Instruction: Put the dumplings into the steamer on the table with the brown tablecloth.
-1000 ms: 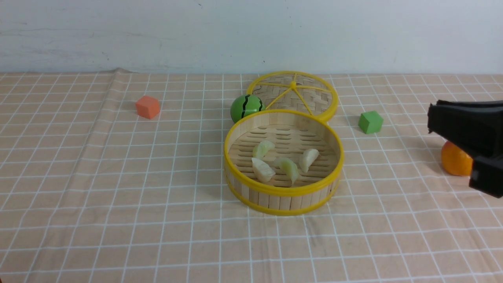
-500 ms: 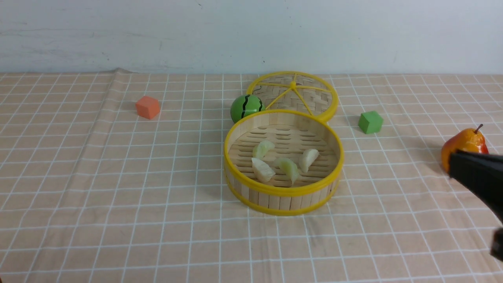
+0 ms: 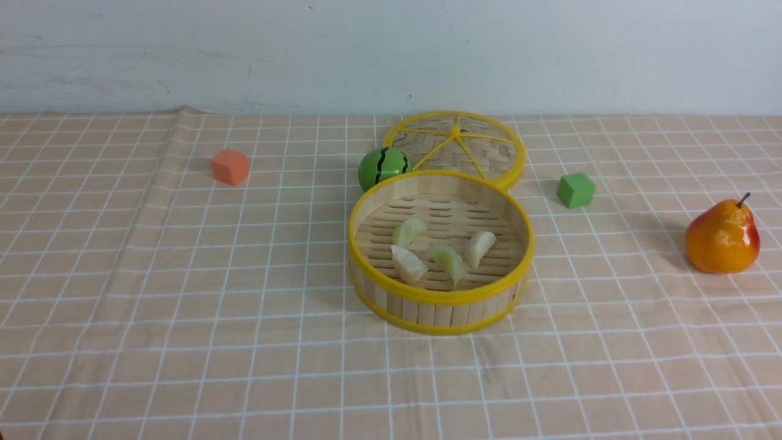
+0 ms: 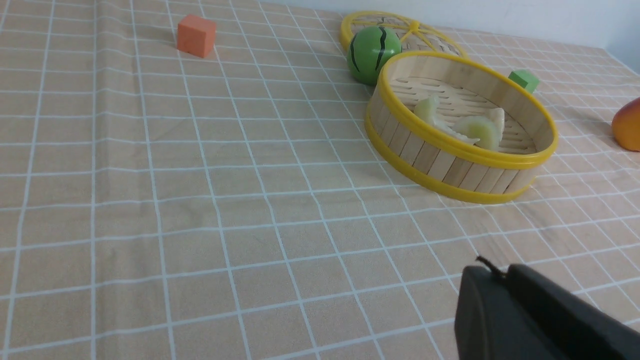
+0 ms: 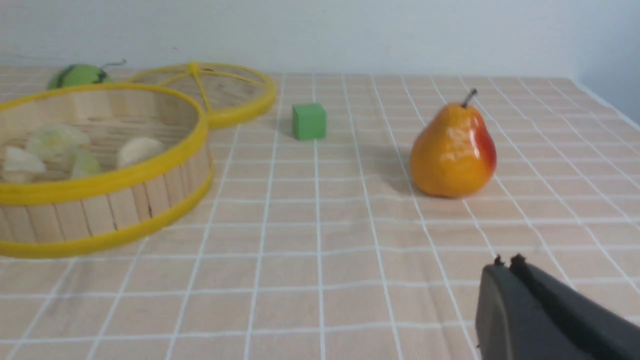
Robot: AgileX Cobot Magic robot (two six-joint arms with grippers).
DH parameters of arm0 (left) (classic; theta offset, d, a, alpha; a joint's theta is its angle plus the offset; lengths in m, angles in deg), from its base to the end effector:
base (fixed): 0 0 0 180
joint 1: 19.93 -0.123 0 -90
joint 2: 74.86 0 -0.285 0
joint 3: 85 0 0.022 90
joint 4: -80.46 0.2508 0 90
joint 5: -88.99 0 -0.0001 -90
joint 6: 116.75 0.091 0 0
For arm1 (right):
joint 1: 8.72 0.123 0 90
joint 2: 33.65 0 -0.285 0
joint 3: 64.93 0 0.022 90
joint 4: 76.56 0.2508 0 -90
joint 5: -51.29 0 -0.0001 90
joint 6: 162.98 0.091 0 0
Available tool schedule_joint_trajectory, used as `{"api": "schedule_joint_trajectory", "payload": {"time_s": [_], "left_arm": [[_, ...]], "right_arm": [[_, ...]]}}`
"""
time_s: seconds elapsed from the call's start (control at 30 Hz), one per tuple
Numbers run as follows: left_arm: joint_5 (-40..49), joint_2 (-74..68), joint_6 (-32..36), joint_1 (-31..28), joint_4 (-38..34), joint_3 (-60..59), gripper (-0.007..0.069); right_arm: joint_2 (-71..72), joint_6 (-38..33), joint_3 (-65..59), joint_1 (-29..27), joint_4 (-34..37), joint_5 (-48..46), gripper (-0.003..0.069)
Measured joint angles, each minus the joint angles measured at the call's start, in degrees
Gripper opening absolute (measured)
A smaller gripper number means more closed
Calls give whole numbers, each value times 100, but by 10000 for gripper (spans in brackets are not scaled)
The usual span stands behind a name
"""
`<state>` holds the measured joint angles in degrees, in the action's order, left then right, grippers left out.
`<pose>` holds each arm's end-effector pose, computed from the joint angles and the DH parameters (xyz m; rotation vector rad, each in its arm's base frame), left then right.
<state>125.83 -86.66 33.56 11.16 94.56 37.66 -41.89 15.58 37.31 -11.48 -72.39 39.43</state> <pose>0.0363 -0.0064 0.2675 0.1026 1.8552 -0.4697 0.0567 -0.0014 0.1908 0.0693 1.7060 0.0112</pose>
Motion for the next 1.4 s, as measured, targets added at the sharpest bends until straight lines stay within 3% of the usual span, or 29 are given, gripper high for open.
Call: {"api": "schedule_joint_trajectory", "payload": {"time_s": [0.27, 0.67, 1.4], "left_arm": [[0, 0, 0, 0, 7, 0, 45], [0, 0, 0, 0, 12, 0, 57], [0, 0, 0, 0, 12, 0, 75]], "right_arm": [[104, 436, -49, -47, -193, -955, -20], [104, 446, -33, 356, -198, -1030, -20], [104, 446, -33, 356, -198, -1030, -10]]}}
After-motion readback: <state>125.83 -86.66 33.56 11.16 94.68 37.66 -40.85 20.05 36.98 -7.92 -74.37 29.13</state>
